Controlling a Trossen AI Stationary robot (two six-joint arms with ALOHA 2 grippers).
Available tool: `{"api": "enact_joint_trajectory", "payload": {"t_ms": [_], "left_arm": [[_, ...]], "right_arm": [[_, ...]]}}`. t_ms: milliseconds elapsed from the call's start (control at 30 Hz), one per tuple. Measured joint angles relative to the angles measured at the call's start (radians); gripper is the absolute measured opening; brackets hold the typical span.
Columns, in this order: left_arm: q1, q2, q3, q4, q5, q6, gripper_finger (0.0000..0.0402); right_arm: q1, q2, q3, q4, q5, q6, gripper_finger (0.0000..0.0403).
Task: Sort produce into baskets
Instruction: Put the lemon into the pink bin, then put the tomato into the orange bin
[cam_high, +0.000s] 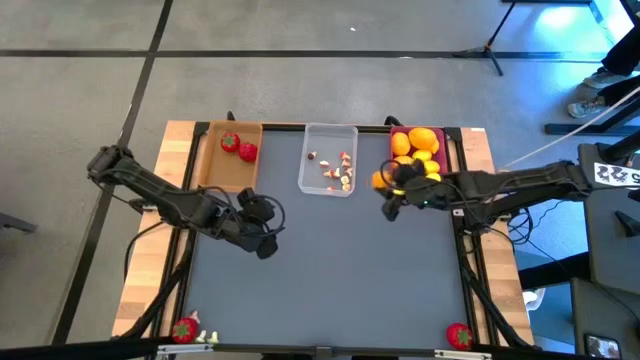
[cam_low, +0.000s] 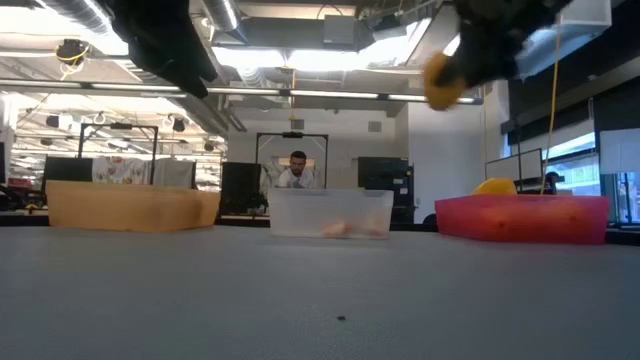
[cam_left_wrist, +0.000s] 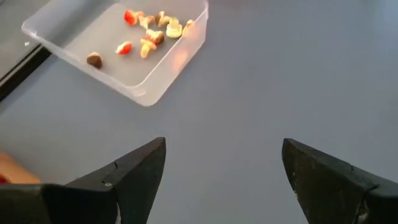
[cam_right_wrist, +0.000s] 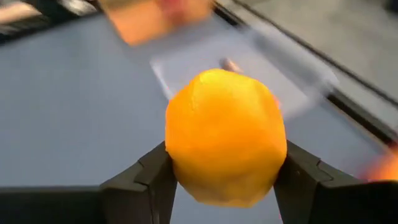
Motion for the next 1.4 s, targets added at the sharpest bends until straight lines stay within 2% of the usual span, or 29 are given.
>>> {"api": "enact_joint_trajectory", "payload": {"t_ms": [167, 300, 467, 867, 1200, 1400], "left_arm": [[0.009, 0.032, 0.0, 0.047, -0.005, 0.039, 0.0315], [0.017, 0.049, 0.0, 0.055, -0.006, 0.048, 0.0315], [0.021, 0.059, 0.0, 0.047, -0.008, 0.049, 0.0315], [0.02, 0.068, 0.0, 0.046, -0.009, 0.057, 0.0315], [0.021, 0.068, 0.0, 0.046, -0.009, 0.094, 0.0315], [0.021, 0.068, 0.0, 0.047, -0.009, 0.11, 0.0315]], "right_arm": [[-0.054, -0.043, 0.0, -0.306, 0.008, 0.207, 0.0198], [-0.123, -0.035, -0.001, -0.445, 0.0, 0.275, 0.0199], [-0.216, 0.005, -0.001, -0.426, -0.036, 0.258, 0.0199], [-0.385, 0.205, -0.002, -0.413, -0.124, 0.187, 0.0207], [-0.456, 0.341, -0.002, -0.399, -0.131, 0.151, 0.0285], [-0.437, 0.34, 0.025, -0.432, -0.124, 0.107, 0.0325]]}}
